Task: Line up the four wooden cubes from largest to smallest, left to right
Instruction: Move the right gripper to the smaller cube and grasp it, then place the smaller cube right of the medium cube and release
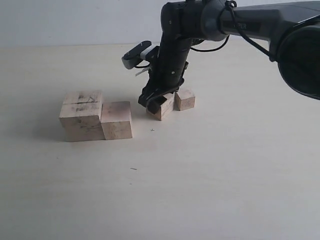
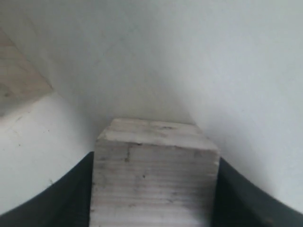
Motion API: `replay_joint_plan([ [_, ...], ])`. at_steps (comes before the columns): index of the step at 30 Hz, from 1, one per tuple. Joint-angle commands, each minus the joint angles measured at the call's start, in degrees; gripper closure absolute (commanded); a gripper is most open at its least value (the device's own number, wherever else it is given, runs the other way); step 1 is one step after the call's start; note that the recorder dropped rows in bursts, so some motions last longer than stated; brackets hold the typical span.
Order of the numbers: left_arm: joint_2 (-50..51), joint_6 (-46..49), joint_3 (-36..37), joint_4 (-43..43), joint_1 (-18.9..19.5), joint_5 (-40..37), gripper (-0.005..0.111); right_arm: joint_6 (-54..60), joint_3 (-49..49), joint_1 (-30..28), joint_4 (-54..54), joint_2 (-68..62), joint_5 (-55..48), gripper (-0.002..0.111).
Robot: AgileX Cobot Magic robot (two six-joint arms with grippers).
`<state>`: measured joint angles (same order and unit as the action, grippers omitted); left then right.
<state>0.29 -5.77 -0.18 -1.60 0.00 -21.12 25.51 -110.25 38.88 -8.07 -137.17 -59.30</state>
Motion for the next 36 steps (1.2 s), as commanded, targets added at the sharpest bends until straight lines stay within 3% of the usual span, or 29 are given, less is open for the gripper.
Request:
replay_joint_plan([
  [1, -0.29, 0.15, 0.18, -0.27, -0.30, 0.56, 0.107, 4.90, 0.16, -0.37, 0.52, 2.56, -3.51, 0.108],
  [5, -0.29, 0.15, 0.18, -0.27, -0.30, 0.56, 0.107, 26.00, 0.16, -0.26, -9.99, 3.85, -10.66, 0.108],
  [9, -0.29, 0.15, 0.18, -0.27, -0.30, 0.56, 0.107, 34.78, 0.16, 0.46, -10.10, 2.64, -10.65, 0.108],
  [18, -0.29, 0.15, 0.18, -0.27, -0.30, 0.56, 0.107, 34.92, 0.16, 0.46, -11.39, 1.23, -8.86, 0.108],
  [30, -0.29, 0.15, 0.18, -0.27, -0.30, 0.56, 0.107, 52.59, 0.16, 2.10, -10.78, 1.23, -7.47, 0.108],
  [36, -0.29, 0.15, 0.18, -0.27, -0.30, 0.56, 0.107, 52.44, 0.16, 2.36, -10.78, 1.10, -4.64, 0.108],
])
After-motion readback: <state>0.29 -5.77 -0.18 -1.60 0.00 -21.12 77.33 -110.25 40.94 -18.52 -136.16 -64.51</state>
